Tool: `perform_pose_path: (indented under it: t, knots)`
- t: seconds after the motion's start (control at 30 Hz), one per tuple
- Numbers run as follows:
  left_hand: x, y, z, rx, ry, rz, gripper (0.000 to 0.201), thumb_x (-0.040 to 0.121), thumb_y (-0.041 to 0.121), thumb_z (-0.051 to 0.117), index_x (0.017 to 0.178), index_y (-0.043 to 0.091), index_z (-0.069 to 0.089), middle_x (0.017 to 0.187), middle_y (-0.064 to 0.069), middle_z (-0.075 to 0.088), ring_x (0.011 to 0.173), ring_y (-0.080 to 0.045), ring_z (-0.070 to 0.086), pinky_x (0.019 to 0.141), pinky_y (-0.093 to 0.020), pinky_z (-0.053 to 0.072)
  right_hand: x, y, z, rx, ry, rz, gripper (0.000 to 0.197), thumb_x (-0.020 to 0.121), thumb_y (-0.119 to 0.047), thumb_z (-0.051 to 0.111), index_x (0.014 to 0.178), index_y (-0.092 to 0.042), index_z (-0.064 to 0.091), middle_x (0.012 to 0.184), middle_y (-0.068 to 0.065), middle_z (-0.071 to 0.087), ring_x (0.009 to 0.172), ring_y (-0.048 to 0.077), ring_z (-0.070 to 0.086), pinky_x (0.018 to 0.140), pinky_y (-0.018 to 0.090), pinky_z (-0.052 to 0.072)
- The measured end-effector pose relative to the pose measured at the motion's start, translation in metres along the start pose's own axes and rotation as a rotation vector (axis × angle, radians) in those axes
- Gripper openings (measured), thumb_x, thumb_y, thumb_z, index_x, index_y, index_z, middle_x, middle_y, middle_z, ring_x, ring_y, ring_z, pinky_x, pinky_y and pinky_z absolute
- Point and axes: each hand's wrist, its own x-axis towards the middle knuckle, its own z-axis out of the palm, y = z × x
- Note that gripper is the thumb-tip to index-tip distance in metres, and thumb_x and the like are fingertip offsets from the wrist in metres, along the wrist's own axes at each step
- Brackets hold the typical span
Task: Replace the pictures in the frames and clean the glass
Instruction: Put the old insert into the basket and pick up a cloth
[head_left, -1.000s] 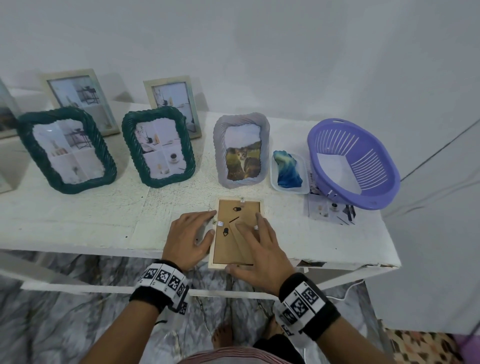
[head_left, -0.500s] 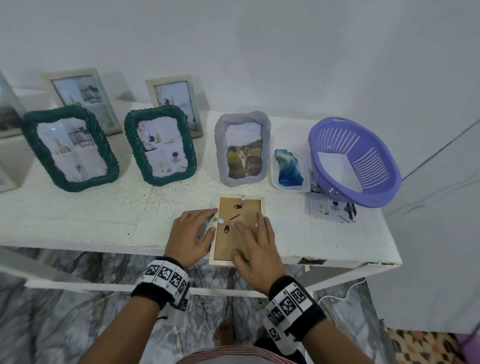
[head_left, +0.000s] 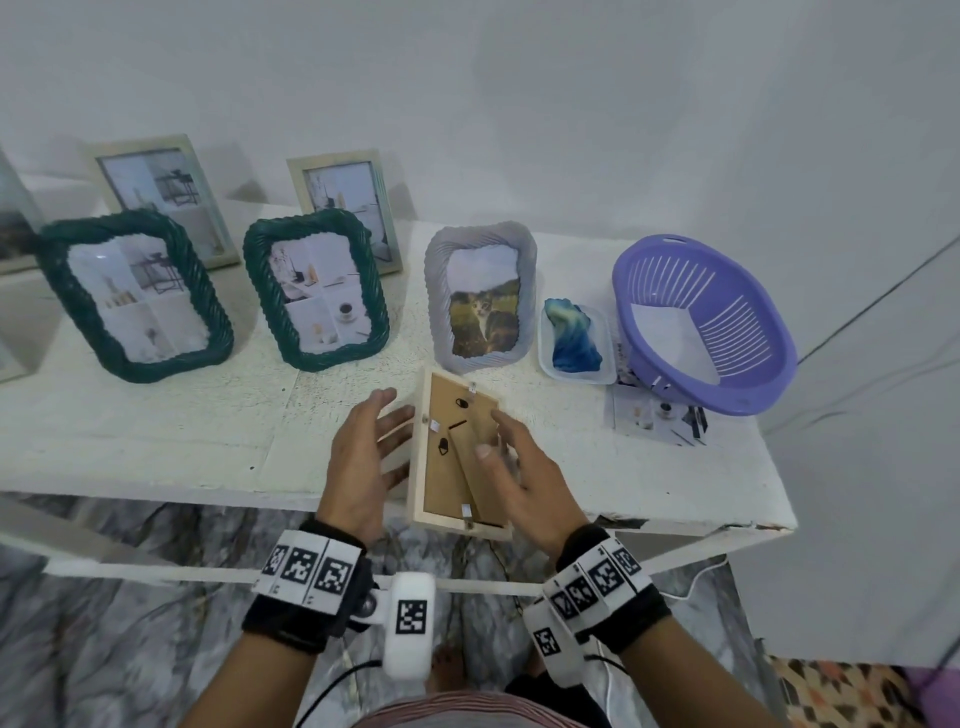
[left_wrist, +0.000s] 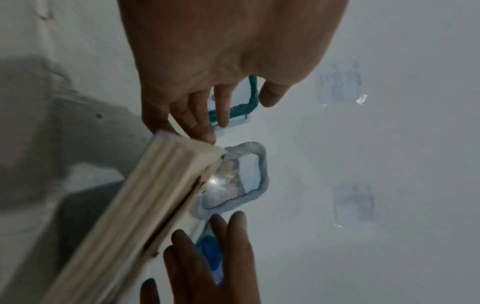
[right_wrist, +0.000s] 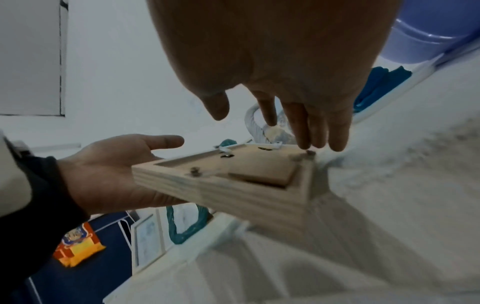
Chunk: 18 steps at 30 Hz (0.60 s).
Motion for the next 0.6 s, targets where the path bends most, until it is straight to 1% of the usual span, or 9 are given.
perform_pose_path:
  t: [0.1,0.17,0.23,0.27,0.33,0.4,0.47,0.53,0.6]
  knots:
    - [-0.008,0.014,0.015,-0.020,-0.124,-0.003,0.040,0.102,0.048,0.037,0.123,0.023,0.060,0.112,-0.001,0.073,0.101,-0.013,0.068,0.077,-0.035,0.051,0.003,-0.012,-0.010,0.098,0.031,0.016,0.058,0.095,-0.051,0.041,0.146,-0.029,0.030,0.141,-0.011,0.045,0.123,0.001,0.043,0.100,0.022,0.034]
    - [-0.011,0.016,0.029,0.023,-0.219,0.005,0.042,0.103,0.048,0.033,0.125,0.021,0.058,0.113,-0.003,0.073,0.104,-0.016,0.069,0.081,-0.037,0.054,0.004,-0.017,-0.021,0.206,0.087,0.044,0.059,0.088,-0.061,0.040,0.142,-0.036,0.034,0.131,-0.011,0.054,0.117,0.004,0.053,0.098,0.032,0.045]
    - [-0.011,0.011,0.041,0.122,-0.277,0.040,0.044,0.104,0.045,0.030,0.126,0.019,0.058,0.113,-0.003,0.073,0.104,-0.019,0.070,0.085,-0.037,0.054,0.004,-0.016,-0.035,0.305,0.123,0.080,0.059,0.083,-0.067,0.041,0.136,-0.040,0.038,0.120,-0.006,0.062,0.108,0.009,0.060,0.089,0.042,0.054]
    - [-0.010,0.007,0.045,0.178,-0.292,0.062,0.043,0.105,0.044,0.030,0.126,0.019,0.058,0.112,-0.001,0.074,0.103,-0.019,0.070,0.086,-0.036,0.054,0.002,-0.018,-0.043,0.321,0.133,0.092,0.060,0.082,-0.068,0.043,0.135,-0.041,0.039,0.117,0.000,0.065,0.104,0.015,0.063,0.084,0.045,0.056]
    - [-0.006,-0.002,0.048,0.280,-0.295,0.097,0.040,0.106,0.041,0.031,0.122,0.021,0.062,0.109,0.002,0.074,0.102,-0.016,0.070,0.088,-0.033,0.052,-0.002,-0.013,-0.058,0.273,0.170,0.104,0.059,0.083,-0.068,0.046,0.135,-0.040,0.040,0.108,0.012,0.067,0.098,0.025,0.065,0.083,0.049,0.055]
    - [-0.002,-0.013,0.048,0.357,-0.280,0.092,0.035,0.106,0.037,0.034,0.118,0.022,0.063,0.112,0.003,0.072,0.105,-0.015,0.067,0.087,-0.029,0.050,-0.006,-0.001,-0.068,0.220,0.196,0.127,0.059,0.085,-0.066,0.051,0.136,-0.037,0.039,0.097,0.011,0.070,0.090,0.024,0.068,0.083,0.050,0.055]
    - [0.002,-0.024,0.046,0.440,-0.264,0.074,0.030,0.105,0.037,0.038,0.118,0.024,0.061,0.119,0.001,0.066,0.107,-0.013,0.063,0.091,-0.031,0.049,-0.007,0.014,-0.073,0.223,0.217,0.167,0.047,0.088,-0.051,0.054,0.131,-0.039,0.040,0.090,0.014,0.071,0.083,0.031,0.069,0.078,0.054,0.055]
    - [0.006,-0.034,0.044,0.521,-0.256,0.070,0.028,0.103,0.040,0.042,0.122,0.027,0.058,0.124,0.001,0.063,0.109,-0.012,0.061,0.101,-0.039,0.047,-0.009,0.026,-0.075,0.288,0.260,0.179,0.038,0.096,-0.024,0.052,0.130,-0.038,0.043,0.089,0.024,0.069,0.084,0.045,0.065,0.075,0.059,0.054]
    - [0.006,-0.037,0.044,0.541,-0.262,0.057,0.030,0.102,0.040,0.045,0.130,0.030,0.052,0.128,0.000,0.060,0.110,-0.012,0.061,0.105,-0.042,0.045,-0.013,0.027,-0.076,0.388,0.280,0.173,0.041,0.098,-0.010,0.050,0.135,-0.026,0.045,0.092,0.018,0.072,0.087,0.036,0.069,0.073,0.048,0.057]
